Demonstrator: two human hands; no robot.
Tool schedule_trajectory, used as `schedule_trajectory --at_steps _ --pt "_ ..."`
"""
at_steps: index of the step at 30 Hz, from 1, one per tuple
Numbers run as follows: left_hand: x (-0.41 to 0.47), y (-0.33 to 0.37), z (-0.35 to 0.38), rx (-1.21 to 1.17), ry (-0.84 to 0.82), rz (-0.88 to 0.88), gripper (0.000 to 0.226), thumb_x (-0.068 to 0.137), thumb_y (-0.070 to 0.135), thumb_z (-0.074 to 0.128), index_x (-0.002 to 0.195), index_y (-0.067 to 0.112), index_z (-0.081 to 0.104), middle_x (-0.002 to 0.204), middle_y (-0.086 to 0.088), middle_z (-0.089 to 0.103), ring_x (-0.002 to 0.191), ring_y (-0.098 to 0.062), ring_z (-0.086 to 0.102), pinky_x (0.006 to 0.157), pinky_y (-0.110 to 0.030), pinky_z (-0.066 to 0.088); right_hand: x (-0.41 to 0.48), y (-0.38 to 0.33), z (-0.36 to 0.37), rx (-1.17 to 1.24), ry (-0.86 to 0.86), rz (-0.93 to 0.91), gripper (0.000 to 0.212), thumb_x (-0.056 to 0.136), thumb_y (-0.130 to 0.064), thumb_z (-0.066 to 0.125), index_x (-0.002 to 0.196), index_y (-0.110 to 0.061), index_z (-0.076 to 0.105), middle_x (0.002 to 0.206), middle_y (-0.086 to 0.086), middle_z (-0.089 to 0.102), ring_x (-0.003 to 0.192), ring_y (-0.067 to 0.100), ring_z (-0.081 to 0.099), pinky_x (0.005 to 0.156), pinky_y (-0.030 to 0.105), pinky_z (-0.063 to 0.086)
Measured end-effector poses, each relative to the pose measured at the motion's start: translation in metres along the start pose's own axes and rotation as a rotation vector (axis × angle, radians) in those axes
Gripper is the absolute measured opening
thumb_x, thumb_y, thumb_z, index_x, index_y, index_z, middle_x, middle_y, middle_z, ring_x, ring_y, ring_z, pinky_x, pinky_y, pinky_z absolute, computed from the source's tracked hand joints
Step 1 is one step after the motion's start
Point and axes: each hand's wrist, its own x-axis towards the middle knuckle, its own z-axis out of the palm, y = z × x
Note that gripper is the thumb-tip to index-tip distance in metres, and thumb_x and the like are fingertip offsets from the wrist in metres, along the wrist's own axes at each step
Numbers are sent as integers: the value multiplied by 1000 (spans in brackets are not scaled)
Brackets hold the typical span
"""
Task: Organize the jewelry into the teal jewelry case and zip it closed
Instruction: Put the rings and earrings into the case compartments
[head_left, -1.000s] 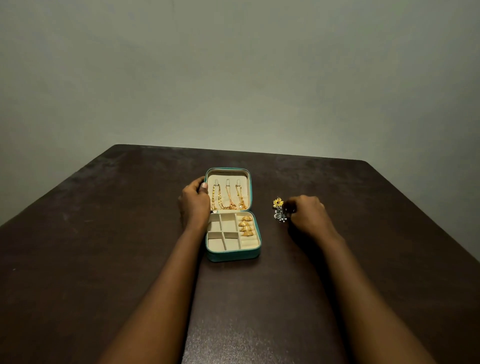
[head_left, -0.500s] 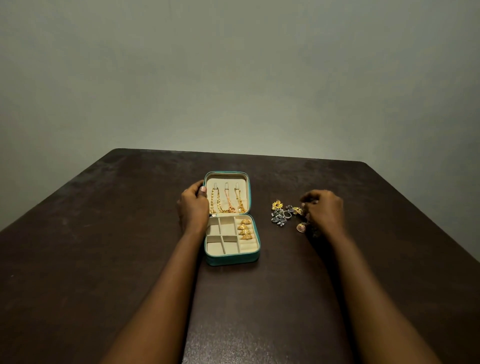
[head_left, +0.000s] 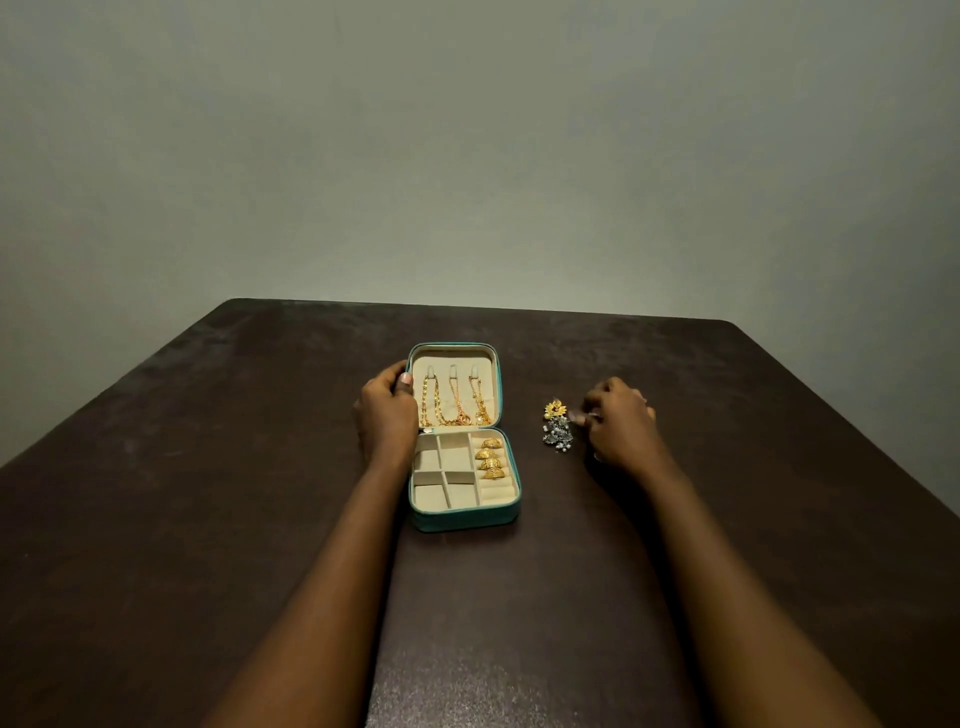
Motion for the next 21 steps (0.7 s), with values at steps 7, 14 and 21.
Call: schedule_trajectory --at_steps 7,14,21 --pt "0 0 0 13 3 9 30 97 17 46 123 16 62 115 -8 68 104 -22 62 78 -29 48 0 4 -18 642 150 250 20 90 -3 55 74 -13 62 87 13 66 73 19 60 68 33 49" --pt "-2 2 1 0 8 -1 30 97 17 46 123 16 62 115 -6 68 99 -17 61 73 -27 44 -19 -14 -30 866 -70 161 16 81 3 64 73 -11 68 73 6 68 72 16 62 66 26 50" --pt "0 1 1 3 4 -9 30 97 18 46 122 18 62 116 -7 67 105 -21 61 76 -28 45 -40 -55 -32 519 -264 -92 14 81 -8 67 93 -12 73 78 -2 70 63 4 63 55 8 48"
